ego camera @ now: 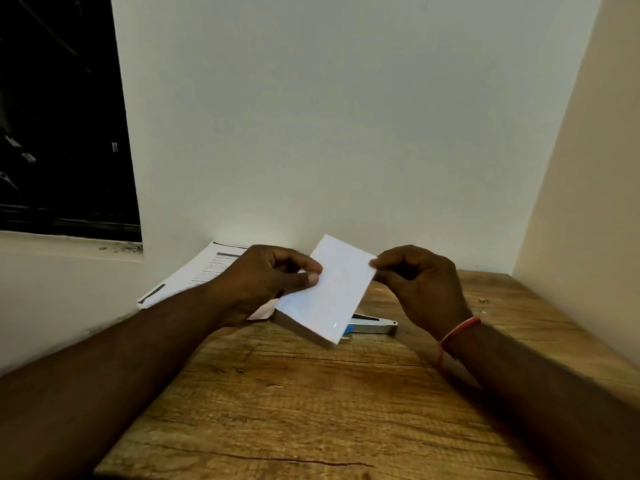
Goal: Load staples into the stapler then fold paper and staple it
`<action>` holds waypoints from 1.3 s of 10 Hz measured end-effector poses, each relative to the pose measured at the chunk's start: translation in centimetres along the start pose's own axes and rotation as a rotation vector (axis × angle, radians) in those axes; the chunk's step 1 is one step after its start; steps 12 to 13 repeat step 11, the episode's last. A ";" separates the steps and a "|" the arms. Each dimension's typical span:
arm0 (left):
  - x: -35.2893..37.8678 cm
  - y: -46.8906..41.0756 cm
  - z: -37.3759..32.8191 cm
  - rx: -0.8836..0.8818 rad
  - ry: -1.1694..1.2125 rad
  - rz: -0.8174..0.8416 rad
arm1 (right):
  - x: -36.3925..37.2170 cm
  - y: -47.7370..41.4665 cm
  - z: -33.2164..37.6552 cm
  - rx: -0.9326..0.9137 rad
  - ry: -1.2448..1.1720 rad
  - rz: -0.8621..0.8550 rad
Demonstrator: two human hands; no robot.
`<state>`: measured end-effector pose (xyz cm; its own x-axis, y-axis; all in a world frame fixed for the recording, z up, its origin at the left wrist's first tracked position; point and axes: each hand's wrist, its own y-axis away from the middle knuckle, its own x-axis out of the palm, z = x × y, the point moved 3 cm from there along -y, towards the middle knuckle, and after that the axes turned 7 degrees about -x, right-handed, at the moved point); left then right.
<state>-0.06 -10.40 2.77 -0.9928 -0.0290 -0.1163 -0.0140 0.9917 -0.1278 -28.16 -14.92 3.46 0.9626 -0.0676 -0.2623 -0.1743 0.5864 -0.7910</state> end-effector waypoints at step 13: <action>-2.6 -3.6 3.1 0.295 -0.966 -0.342 | -2.3 -1.4 -4.3 0.408 0.814 0.303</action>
